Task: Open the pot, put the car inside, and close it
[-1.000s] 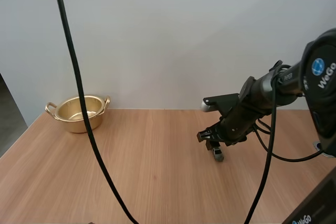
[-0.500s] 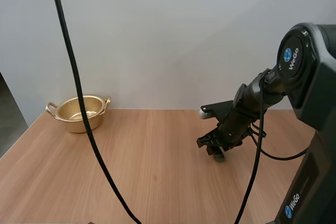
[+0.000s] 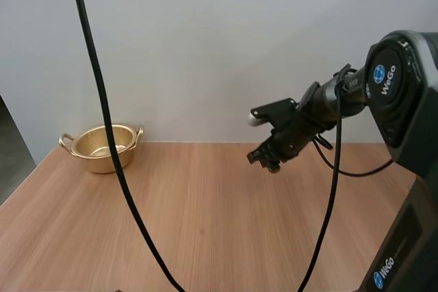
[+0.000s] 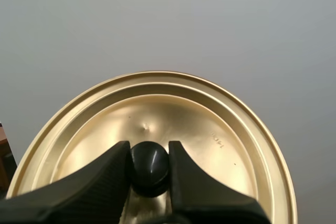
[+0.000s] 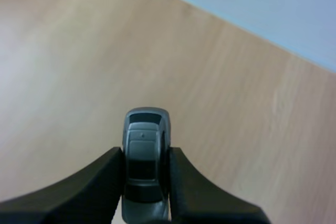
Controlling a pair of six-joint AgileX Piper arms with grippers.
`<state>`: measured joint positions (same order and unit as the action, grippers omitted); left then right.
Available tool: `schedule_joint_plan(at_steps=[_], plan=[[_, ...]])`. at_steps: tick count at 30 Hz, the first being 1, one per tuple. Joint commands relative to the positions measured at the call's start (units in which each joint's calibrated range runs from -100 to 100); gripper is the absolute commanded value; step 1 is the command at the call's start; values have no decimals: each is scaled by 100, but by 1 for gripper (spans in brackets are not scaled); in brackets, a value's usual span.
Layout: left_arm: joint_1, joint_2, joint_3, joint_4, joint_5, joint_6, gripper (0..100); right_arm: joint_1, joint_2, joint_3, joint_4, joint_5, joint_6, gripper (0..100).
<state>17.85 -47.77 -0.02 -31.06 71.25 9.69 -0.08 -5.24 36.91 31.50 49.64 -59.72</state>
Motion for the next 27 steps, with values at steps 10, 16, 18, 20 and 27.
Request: schedule_joint_plan(at_steps=[10, 16, 18, 20, 27], plan=[[-1, -691, 7, 215, -702, -333, 0, 1664, 380, -2512, 1795, 926, -456, 0], [-1, -1019, 7, 326, -824, -333, 0, 2272, 1216, -3389, 1691, 380, -456, 0], [-1, -1079, 7, 443, -824, -333, 0, 2380, 1532, -3644, 1660, 315, -456, 0], [-1, -1130, 7, 538, -824, -333, 0, 2436, 1851, -3908, 1660, 315, -456, 0], [-1, -1142, 7, 757, -769, -333, 0, 2477, 2969, -4943, 1660, 216, -556, 0]])
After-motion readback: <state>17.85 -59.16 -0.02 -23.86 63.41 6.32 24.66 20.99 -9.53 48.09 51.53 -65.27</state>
